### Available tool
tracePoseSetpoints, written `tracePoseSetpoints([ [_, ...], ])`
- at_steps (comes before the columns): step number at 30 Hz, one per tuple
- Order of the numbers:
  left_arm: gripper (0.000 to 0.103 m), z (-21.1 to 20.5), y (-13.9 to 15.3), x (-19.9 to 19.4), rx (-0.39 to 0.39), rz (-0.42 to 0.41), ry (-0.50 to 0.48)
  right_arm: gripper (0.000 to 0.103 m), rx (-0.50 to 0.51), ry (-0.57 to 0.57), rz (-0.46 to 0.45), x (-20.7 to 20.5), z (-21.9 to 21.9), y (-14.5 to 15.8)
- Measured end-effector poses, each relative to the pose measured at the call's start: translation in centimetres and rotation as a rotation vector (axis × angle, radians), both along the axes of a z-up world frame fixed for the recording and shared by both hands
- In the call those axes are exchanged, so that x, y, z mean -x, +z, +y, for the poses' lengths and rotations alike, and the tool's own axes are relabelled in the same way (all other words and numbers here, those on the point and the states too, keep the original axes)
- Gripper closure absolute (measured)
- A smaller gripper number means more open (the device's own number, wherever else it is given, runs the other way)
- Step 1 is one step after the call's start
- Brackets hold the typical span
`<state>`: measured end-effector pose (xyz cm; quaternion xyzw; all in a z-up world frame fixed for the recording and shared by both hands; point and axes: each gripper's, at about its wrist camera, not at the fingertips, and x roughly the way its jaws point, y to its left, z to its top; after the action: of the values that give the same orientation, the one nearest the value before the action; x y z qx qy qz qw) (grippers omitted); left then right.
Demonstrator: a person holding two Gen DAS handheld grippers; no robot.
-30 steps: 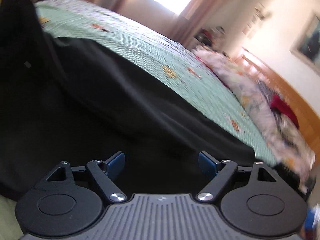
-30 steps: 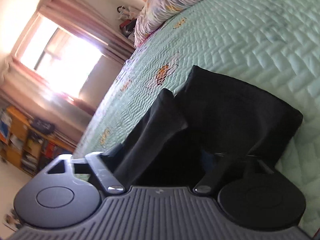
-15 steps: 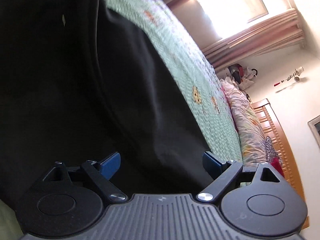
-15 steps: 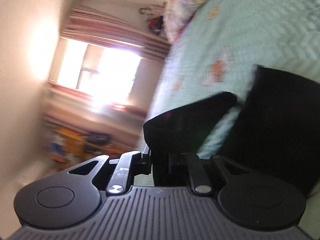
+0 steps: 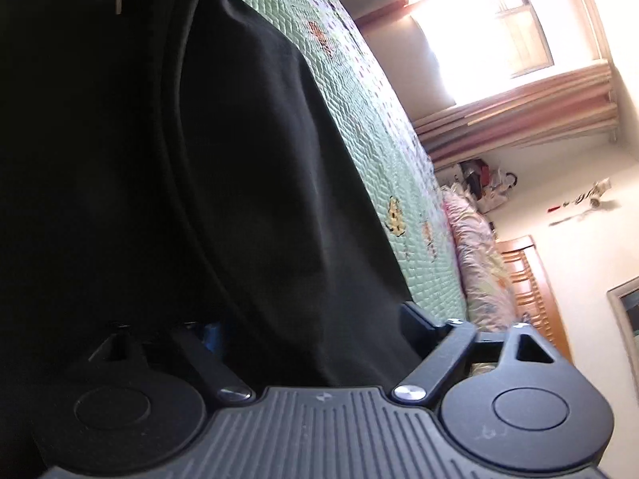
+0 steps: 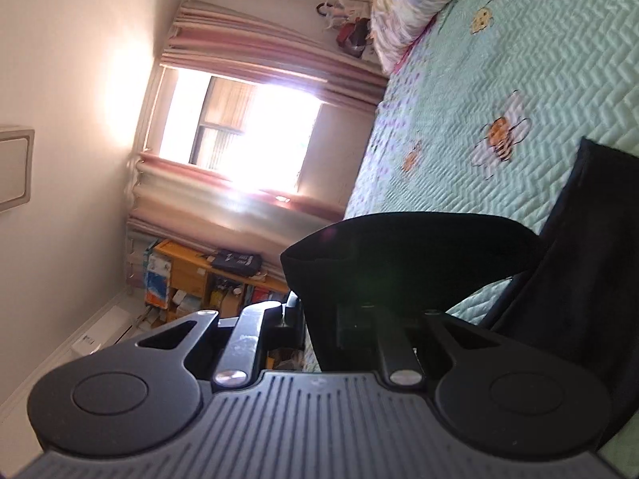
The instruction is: Fold clothes
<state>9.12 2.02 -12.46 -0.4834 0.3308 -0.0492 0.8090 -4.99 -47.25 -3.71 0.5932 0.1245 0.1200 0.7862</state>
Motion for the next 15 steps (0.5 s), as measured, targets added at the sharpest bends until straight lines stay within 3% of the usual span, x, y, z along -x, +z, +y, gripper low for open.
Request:
tracePoseSetpoints([
  [1,0.038,-0.1,0.1,-0.4,-0.019,0.009,-0.010,0.087,0.000,-0.008,0.011,-0.1,-0.4,-0.3],
  [2,0.057,0.0,0.2,-0.9,-0.046,0.024,-0.019,0.087,0.004,-0.013,0.024,-0.2,-0.7,-0.8],
  [3,0.070,0.2,0.6,-1.3,-0.062,0.017,-0.037,0.087,0.014,-0.023,0.045,-0.3,-1.1,-1.4],
  [5,0.087,0.3,2.2,-1.7,-0.113,-0.028,-0.070,0.087,-0.004,-0.027,0.108,-1.2,-2.2,-3.4],
  [9,0.088,-0.4,8.4,-1.5,-0.228,-0.198,-0.129,0.087,-0.079,0.004,0.147,-3.1,-4.1,-5.6],
  [12,0.088,-0.8,13.6,0.2,-0.271,-0.327,-0.167,0.087,-0.044,0.007,0.023,-2.7,-4.9,-2.9],
  [15,0.086,-1.2,14.8,3.6,-0.296,-0.374,-0.234,0.087,0.032,-0.010,-0.129,-0.3,-5.8,0.0],
])
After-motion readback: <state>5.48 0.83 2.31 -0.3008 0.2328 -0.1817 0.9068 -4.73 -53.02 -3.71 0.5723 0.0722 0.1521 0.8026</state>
